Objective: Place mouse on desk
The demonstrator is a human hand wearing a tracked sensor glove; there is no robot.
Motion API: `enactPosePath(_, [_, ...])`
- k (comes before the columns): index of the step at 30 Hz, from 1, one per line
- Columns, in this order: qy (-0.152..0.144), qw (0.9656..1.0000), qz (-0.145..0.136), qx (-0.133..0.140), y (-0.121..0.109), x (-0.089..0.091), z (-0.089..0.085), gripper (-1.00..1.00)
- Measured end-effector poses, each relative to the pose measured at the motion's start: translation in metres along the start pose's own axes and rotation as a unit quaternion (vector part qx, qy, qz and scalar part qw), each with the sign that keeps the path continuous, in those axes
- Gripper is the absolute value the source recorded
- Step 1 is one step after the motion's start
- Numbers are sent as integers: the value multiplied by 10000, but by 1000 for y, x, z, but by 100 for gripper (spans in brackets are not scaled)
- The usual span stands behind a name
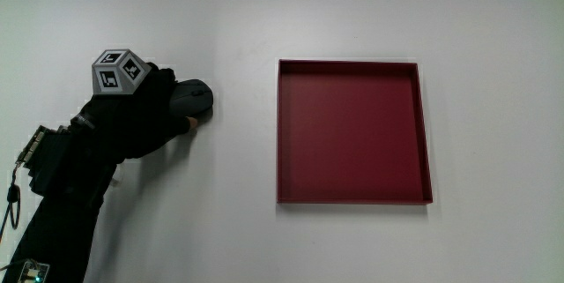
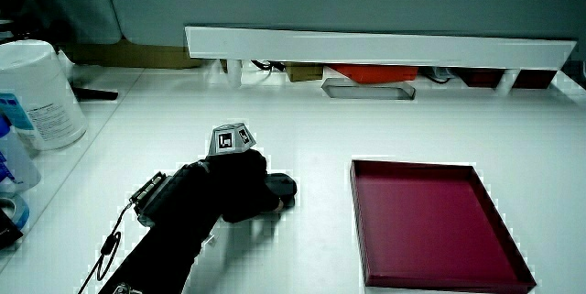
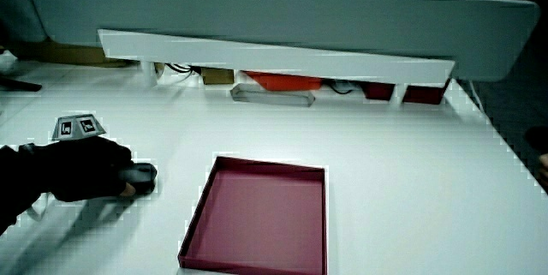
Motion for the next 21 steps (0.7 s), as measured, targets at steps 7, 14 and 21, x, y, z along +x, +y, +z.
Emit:
enactPosePath(7, [-6,10000,81,4,2,-7,-6,0])
enactPosePath(14, [50,9999,132,-13,1,-6,-8,-29])
enactPosePath(21, [-1,9993,289,-223,-5,-14,-11,-71])
